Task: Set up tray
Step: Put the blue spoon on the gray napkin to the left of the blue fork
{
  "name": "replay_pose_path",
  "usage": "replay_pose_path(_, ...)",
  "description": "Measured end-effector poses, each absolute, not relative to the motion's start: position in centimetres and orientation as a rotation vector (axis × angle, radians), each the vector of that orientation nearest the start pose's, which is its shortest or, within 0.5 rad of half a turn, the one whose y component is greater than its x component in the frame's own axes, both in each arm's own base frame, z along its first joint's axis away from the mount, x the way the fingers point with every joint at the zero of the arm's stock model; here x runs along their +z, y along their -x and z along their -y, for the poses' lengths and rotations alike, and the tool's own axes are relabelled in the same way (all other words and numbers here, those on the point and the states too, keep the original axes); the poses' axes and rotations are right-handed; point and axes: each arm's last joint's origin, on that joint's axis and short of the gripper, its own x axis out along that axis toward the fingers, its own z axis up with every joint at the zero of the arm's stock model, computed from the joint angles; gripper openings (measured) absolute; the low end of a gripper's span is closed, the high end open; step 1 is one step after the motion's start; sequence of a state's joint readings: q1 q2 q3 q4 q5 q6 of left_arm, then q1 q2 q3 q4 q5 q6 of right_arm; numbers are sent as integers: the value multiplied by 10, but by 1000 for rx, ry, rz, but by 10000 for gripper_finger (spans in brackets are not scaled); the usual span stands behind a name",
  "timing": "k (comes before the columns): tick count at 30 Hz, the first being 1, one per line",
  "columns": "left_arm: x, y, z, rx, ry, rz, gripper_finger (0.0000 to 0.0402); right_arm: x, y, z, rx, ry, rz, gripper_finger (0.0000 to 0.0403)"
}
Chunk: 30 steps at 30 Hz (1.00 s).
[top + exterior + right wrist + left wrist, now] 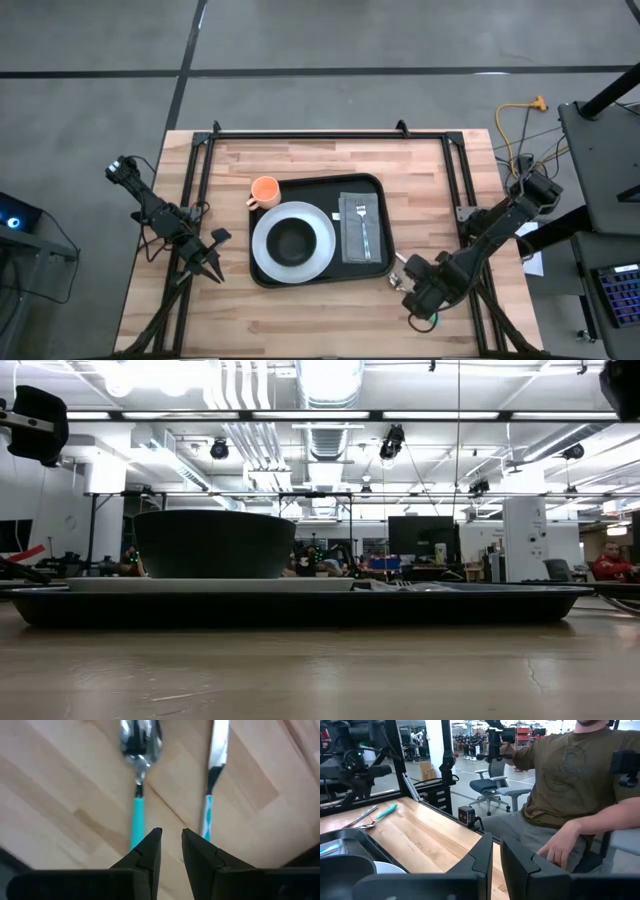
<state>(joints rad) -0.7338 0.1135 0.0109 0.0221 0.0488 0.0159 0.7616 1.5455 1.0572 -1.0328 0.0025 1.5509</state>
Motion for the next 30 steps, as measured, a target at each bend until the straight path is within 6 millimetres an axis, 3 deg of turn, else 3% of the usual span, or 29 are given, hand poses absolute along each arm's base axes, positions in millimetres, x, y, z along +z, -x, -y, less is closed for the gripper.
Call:
replay_pose_path(9,160,-76,71,-782,-43,-71,18,194,-190,-181,-575,-649,-1471,68)
replay_pose_path(30,160,-76,71,-783,-43,-71,18,192,-197,-189,-519,-732,-1435,68)
